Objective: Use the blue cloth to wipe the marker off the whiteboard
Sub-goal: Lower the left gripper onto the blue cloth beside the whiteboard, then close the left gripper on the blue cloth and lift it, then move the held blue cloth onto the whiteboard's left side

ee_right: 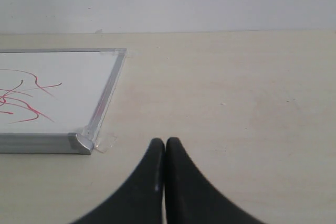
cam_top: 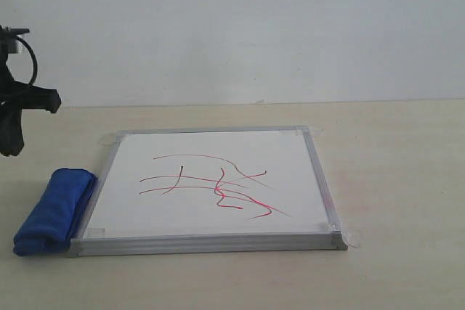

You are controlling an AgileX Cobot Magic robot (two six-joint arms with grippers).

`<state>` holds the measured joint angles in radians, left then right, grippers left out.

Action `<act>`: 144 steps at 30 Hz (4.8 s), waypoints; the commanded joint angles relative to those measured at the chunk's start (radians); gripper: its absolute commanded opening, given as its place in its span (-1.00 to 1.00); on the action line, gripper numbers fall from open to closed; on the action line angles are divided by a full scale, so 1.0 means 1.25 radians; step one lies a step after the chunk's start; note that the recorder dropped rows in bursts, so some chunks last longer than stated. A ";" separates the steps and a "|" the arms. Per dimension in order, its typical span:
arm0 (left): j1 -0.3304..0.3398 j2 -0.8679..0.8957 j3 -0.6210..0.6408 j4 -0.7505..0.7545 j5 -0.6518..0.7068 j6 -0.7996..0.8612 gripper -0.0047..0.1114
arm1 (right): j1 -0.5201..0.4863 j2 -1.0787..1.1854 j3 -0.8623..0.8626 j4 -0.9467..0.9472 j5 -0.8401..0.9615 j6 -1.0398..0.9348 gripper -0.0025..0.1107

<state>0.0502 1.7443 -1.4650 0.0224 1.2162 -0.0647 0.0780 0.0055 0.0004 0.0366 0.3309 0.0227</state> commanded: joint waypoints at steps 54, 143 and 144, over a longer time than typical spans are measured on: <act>0.003 0.215 -0.011 -0.018 -0.226 -0.003 0.50 | 0.000 -0.004 0.000 -0.002 -0.006 -0.002 -0.96; -0.125 0.240 -0.091 -0.214 -0.307 0.277 -0.85 | 0.000 -0.004 0.000 -0.002 -0.005 -0.002 -0.96; -0.131 0.245 -0.091 -0.205 -0.310 0.277 -0.85 | 0.000 -0.004 0.000 -0.002 -0.005 -0.002 -0.96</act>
<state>-0.0850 2.0334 -1.5723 -0.2627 0.8498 0.2722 0.0780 0.0055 0.0004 0.0366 0.3309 0.0227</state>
